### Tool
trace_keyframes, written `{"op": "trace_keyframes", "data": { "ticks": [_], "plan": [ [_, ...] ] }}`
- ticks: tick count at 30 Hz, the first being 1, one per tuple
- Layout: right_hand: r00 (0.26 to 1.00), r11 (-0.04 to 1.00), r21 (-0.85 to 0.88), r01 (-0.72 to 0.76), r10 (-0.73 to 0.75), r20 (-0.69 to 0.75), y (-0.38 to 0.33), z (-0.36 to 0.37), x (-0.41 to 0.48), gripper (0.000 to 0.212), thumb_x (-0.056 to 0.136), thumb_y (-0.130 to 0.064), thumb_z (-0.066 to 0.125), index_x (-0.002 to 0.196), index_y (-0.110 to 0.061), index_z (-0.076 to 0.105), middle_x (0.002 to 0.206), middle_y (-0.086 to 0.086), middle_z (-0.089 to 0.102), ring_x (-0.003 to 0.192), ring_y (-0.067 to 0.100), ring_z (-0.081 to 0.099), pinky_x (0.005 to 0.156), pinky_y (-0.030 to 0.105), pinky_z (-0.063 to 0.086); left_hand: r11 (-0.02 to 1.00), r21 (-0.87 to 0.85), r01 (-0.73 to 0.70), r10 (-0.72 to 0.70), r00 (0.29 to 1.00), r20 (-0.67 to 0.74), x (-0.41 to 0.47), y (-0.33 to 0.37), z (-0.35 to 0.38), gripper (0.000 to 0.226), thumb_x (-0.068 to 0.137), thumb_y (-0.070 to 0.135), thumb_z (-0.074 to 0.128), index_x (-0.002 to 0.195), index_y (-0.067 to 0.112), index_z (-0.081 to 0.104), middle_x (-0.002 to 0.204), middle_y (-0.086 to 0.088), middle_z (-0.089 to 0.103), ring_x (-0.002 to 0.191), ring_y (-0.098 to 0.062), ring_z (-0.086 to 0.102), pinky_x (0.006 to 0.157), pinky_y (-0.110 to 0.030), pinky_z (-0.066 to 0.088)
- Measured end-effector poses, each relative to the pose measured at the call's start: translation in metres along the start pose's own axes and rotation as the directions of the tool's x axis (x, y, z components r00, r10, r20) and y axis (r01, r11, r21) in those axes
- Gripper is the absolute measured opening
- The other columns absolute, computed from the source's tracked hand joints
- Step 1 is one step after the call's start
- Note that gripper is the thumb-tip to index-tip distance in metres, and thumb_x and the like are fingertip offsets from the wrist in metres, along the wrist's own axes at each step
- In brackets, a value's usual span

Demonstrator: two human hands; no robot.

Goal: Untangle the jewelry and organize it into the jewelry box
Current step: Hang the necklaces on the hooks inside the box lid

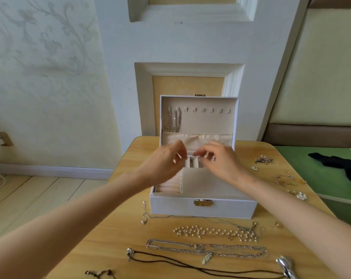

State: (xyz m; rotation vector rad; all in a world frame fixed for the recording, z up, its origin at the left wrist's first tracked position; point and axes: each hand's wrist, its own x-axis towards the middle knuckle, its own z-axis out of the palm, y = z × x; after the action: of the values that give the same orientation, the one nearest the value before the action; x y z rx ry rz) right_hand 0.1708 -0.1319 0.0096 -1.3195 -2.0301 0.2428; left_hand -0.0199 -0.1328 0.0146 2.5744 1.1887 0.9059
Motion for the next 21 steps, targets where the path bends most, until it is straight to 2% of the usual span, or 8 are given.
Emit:
{"op": "trace_keyframes", "data": {
  "ticks": [3, 8, 10, 12, 13, 15, 19, 21],
  "plan": [
    [0.990, 0.997, -0.007, 0.072, -0.070, 0.120, -0.017, -0.018, -0.047, 0.012, 0.083, -0.014, 0.068, 0.083, -0.025, 0.071, 0.067, -0.014, 0.056, 0.062, 0.001, 0.050, 0.058, 0.011, 0.035, 0.992, -0.032, -0.119, 0.122, 0.989, 0.082, -0.039, 0.015, 0.009, 0.012, 0.089, 0.007, 0.053, 0.101, 0.008, 0.052, 0.103, -0.001, 0.063, 0.087, -0.009, 0.059, 0.076, -0.022, 0.049],
    [0.912, 0.979, -0.171, 0.113, -0.034, 0.409, -0.024, -0.015, -0.100, 0.013, 0.090, -0.032, 0.061, 0.100, -0.030, 0.069, 0.052, -0.011, 0.049, 0.048, 0.002, 0.044, 0.061, 0.006, 0.031, 0.973, 0.056, -0.224, 0.211, 0.960, 0.182, -0.075, 0.020, 0.023, 0.014, 0.087, 0.013, 0.061, 0.100, 0.016, 0.057, 0.127, 0.000, 0.050, 0.118, -0.012, 0.047, 0.098, -0.026, 0.042],
    [0.893, 0.959, -0.252, 0.130, -0.003, 0.450, -0.022, -0.006, -0.111, 0.021, 0.092, -0.037, 0.056, 0.111, -0.032, 0.065, 0.062, -0.012, 0.057, 0.057, -0.003, 0.045, 0.074, 0.013, 0.037, 0.977, 0.067, -0.201, 0.184, 0.961, 0.205, -0.078, 0.019, 0.025, 0.016, 0.087, 0.013, 0.062, 0.102, 0.017, 0.059, 0.134, 0.002, 0.043, 0.126, -0.011, 0.039, 0.103, -0.028, 0.038],
    [0.894, 0.944, -0.311, 0.108, 0.045, 0.447, -0.020, 0.000, -0.115, 0.025, 0.093, -0.037, 0.055, 0.116, -0.032, 0.062, 0.088, -0.006, 0.069, 0.080, 0.006, 0.059, 0.087, 0.025, 0.043, 0.979, 0.071, -0.192, 0.172, 0.961, 0.218, -0.079, 0.020, 0.027, 0.017, 0.087, 0.014, 0.063, 0.104, 0.016, 0.060, 0.138, 0.002, 0.038, 0.128, -0.009, 0.033, 0.105, -0.026, 0.035],
    [0.890, 0.934, -0.341, 0.105, 0.065, 0.452, -0.019, 0.002, -0.115, 0.025, 0.093, -0.036, 0.054, 0.116, -0.030, 0.061, 0.098, -0.004, 0.069, 0.091, 0.012, 0.061, 0.088, 0.027, 0.043, 0.979, 0.072, -0.192, 0.172, 0.960, 0.219, -0.079, 0.022, 0.028, 0.018, 0.087, 0.015, 0.063, 0.105, 0.017, 0.059, 0.139, 0.002, 0.037, 0.128, -0.008, 0.033, 0.104, -0.025, 0.036],
    [0.878, 0.930, -0.356, 0.096, 0.089, 0.470, -0.019, 0.005, -0.114, 0.019, 0.094, -0.033, 0.052, 0.110, -0.026, 0.061, 0.100, -0.004, 0.068, 0.097, 0.016, 0.061, 0.082, 0.027, 0.041, 0.975, 0.084, -0.205, 0.185, 0.961, 0.204, -0.077, 0.024, 0.029, 0.018, 0.087, 0.016, 0.063, 0.105, 0.018, 0.059, 0.139, 0.003, 0.036, 0.127, -0.007, 0.033, 0.102, -0.025, 0.038],
    [0.850, 0.958, -0.287, 0.028, 0.128, 0.511, -0.021, 0.000, -0.106, 0.006, 0.089, -0.028, 0.060, 0.092, -0.025, 0.064, 0.052, -0.017, 0.051, 0.061, 0.000, 0.048, 0.066, 0.025, 0.037, 0.955, 0.134, -0.263, 0.243, 0.958, 0.152, -0.071, 0.028, 0.029, 0.016, 0.084, 0.018, 0.066, 0.099, 0.018, 0.061, 0.130, 0.001, 0.046, 0.119, -0.012, 0.041, 0.096, -0.029, 0.042],
    [0.861, 0.980, -0.184, -0.077, 0.158, 0.483, -0.019, -0.008, -0.102, 0.004, 0.084, -0.025, 0.065, 0.082, -0.026, 0.062, 0.043, -0.017, 0.050, 0.046, 0.000, 0.044, 0.060, 0.025, 0.040, 0.960, 0.088, -0.267, 0.254, 0.958, 0.135, -0.067, 0.035, 0.028, 0.014, 0.084, 0.017, 0.066, 0.098, 0.017, 0.063, 0.118, 0.002, 0.054, 0.108, -0.013, 0.046, 0.090, -0.028, 0.043]
  ]
}}
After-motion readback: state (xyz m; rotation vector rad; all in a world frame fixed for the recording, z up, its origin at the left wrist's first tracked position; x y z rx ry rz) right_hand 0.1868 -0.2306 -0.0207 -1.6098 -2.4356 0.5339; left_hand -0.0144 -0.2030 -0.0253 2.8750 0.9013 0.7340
